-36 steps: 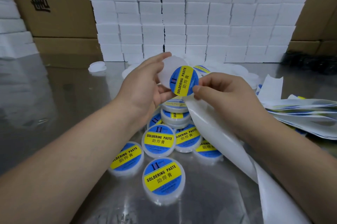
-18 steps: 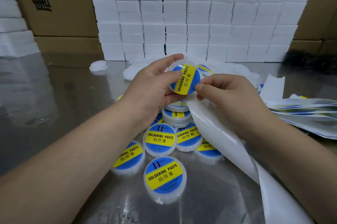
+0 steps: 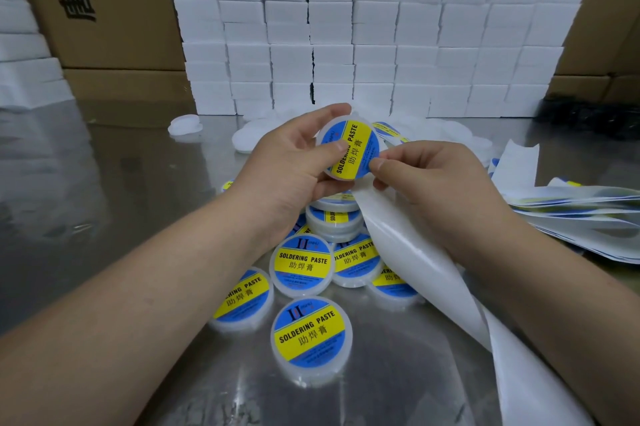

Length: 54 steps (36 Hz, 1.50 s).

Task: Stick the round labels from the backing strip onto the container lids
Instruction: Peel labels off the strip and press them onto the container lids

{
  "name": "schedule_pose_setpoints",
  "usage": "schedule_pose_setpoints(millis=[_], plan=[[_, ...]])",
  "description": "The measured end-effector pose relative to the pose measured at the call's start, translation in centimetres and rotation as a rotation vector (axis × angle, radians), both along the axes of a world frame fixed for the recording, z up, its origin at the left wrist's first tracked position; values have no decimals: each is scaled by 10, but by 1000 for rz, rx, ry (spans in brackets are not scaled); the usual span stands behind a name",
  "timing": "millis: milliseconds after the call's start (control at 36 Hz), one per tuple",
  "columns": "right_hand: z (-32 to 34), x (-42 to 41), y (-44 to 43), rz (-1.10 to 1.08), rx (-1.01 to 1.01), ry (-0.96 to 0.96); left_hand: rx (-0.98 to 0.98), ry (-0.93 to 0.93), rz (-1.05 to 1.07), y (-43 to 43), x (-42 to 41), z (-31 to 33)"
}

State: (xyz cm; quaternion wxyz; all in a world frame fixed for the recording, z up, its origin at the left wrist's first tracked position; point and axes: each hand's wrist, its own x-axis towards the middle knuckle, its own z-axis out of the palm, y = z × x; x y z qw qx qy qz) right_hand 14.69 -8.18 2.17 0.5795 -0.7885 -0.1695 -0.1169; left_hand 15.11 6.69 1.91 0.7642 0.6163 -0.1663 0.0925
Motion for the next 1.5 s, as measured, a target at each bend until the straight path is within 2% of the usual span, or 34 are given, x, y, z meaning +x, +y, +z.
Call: schedule_pose_setpoints(millis=[222, 500, 667, 833, 972, 1167, 1278, 1389, 1500], plan=[[-1, 1, 0, -30, -23, -5, 73, -40, 52, -2, -2, 0], [-1, 2, 0, -90, -60, -14, 179, -198, 288, -10, -8, -3], [-2, 8, -7, -166, -18, 18, 25, -157, 461, 2, -5, 12], [-4, 4, -3, -117, -69, -141, 281, -141, 305, -12, -13, 2], [-6, 5, -1, -43, -181, -174, 286, -123, 178, -14, -18, -2], [-8, 4, 2, -27, -242, -255, 398, -217, 279, -11, -16, -3], [-10, 5, 1, -40, -249, -263, 468, -271, 436, -7, -14, -3], [-7, 6, -5, -64, -106, -222, 454, -252, 581, 0, -11, -1], [-8, 4, 0, -23, -175, -193, 517, -262, 538, -4, -13, -2]])
